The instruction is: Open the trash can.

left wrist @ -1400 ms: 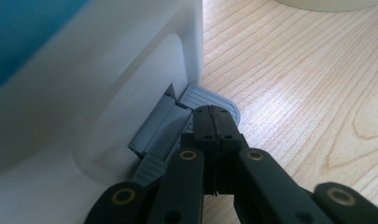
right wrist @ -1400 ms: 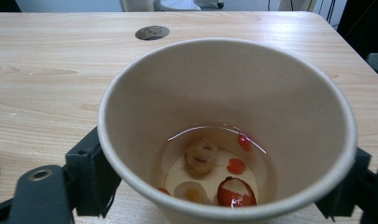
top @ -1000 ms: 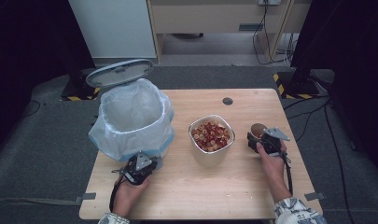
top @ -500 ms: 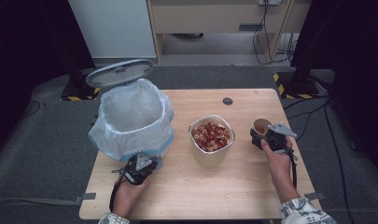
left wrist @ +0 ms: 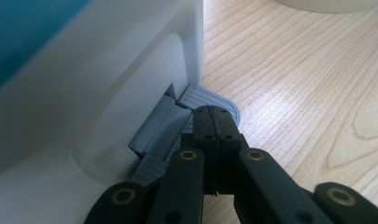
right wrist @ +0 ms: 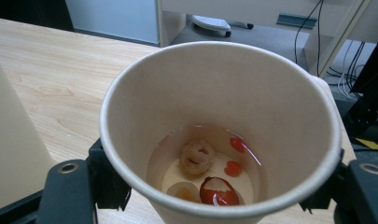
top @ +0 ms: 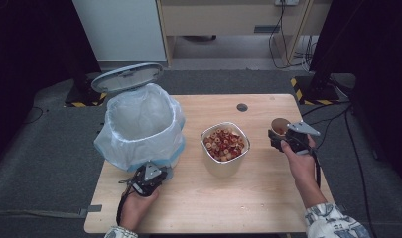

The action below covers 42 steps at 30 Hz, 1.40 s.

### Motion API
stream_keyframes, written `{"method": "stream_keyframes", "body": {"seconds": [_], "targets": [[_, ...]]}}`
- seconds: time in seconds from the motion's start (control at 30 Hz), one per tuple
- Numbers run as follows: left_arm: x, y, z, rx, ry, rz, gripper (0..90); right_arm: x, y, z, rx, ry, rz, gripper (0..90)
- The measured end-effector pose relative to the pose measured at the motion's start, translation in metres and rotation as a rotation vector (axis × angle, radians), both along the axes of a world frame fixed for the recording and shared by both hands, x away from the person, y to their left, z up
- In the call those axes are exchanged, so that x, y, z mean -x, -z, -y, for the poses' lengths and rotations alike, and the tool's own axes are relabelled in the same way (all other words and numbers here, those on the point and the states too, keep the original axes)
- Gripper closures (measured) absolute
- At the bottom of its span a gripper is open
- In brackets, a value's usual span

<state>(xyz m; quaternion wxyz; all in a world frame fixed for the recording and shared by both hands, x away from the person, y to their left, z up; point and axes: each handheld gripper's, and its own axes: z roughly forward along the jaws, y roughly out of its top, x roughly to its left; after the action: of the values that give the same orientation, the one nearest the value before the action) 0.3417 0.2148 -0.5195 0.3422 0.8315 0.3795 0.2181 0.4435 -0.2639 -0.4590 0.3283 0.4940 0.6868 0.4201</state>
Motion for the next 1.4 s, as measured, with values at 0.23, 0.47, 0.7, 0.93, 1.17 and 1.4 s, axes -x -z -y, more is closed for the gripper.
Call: {"method": "stream_keyframes", "body": {"seconds": [0.23,0.47,0.7,0.93,1.17,1.4], "targets": [[0.0,0.0,0.0,0.0,0.0,0.0,89.5,-0.006,-0.011,-0.002,0.009,-0.023,0.005,28.4],[0.0,0.0,0.0,0.001,0.0,0.0,89.5,-0.011,-0.023,-0.003,0.014,-0.03,0.019,28.4],[0.0,0.0,0.0,0.0,0.0,0.0,89.5,-0.015,-0.031,-0.003,0.022,-0.039,0.027,28.4],[0.0,0.0,0.0,0.001,0.0,0.0,89.5,-0.019,-0.04,-0.003,0.036,-0.051,0.03,28.4],[0.0,0.0,0.0,0.0,0.0,0.0,89.5,-0.025,-0.049,-0.005,0.046,-0.069,0.045,28.4],[0.0,0.0,0.0,0.002,0.0,0.0,89.6,-0.034,-0.06,-0.004,0.032,-0.069,0.061,28.4]]}}
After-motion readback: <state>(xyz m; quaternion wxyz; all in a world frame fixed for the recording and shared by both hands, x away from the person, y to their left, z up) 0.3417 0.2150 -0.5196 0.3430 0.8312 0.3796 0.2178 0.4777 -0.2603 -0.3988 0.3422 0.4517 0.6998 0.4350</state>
